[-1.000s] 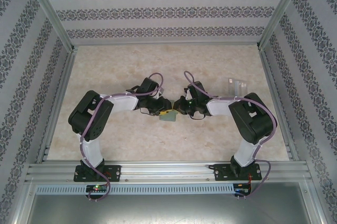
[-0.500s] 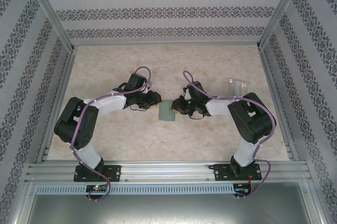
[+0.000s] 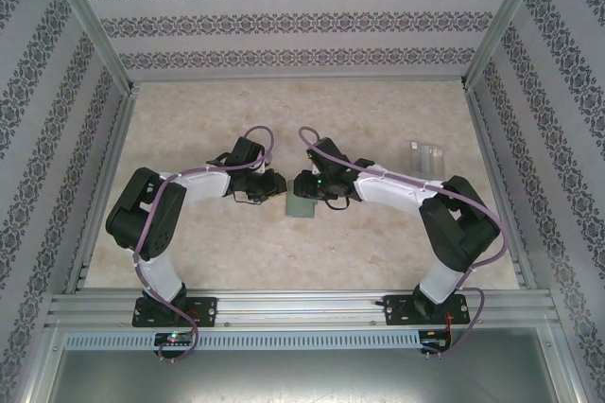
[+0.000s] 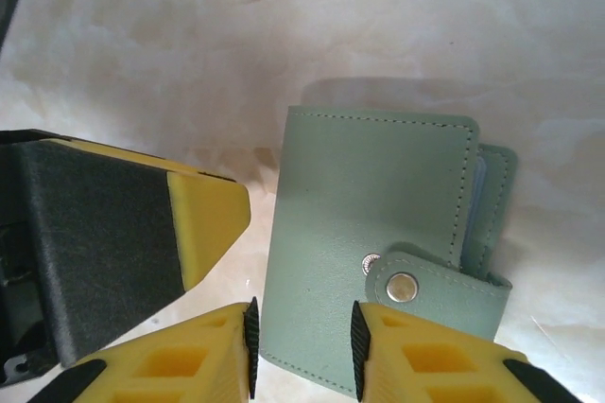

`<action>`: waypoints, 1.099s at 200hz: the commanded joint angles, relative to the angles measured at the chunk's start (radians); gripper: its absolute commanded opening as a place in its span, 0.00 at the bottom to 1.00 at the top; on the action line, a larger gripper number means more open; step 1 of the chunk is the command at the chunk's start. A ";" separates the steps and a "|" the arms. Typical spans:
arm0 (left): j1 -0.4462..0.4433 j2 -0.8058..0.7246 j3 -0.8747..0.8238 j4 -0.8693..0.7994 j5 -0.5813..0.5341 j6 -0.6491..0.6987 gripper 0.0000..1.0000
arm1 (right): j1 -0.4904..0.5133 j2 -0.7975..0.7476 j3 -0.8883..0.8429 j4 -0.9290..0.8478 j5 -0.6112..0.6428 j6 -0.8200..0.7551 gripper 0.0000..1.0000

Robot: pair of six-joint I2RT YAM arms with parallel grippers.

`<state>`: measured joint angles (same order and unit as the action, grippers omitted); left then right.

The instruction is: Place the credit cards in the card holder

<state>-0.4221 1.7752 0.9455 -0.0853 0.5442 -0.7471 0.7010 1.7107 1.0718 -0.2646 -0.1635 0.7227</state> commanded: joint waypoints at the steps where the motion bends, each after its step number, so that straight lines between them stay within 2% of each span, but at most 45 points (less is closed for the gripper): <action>1: 0.009 0.010 -0.013 0.031 0.024 0.025 0.27 | 0.029 0.051 0.059 -0.169 0.159 -0.049 0.35; 99: 0.039 0.001 -0.057 0.084 0.061 -0.005 0.27 | 0.058 0.124 0.118 -0.200 0.189 -0.034 0.33; 193: 0.039 -0.004 -0.075 0.097 0.067 -0.012 0.27 | 0.093 0.187 0.212 -0.284 0.287 -0.066 0.34; 220: 0.040 -0.002 -0.073 0.099 0.072 -0.009 0.27 | 0.095 0.198 0.221 -0.294 0.299 -0.064 0.25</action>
<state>-0.3923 1.7748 0.8780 -0.0135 0.5987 -0.7490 0.7841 1.8935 1.2633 -0.5129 0.0853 0.6701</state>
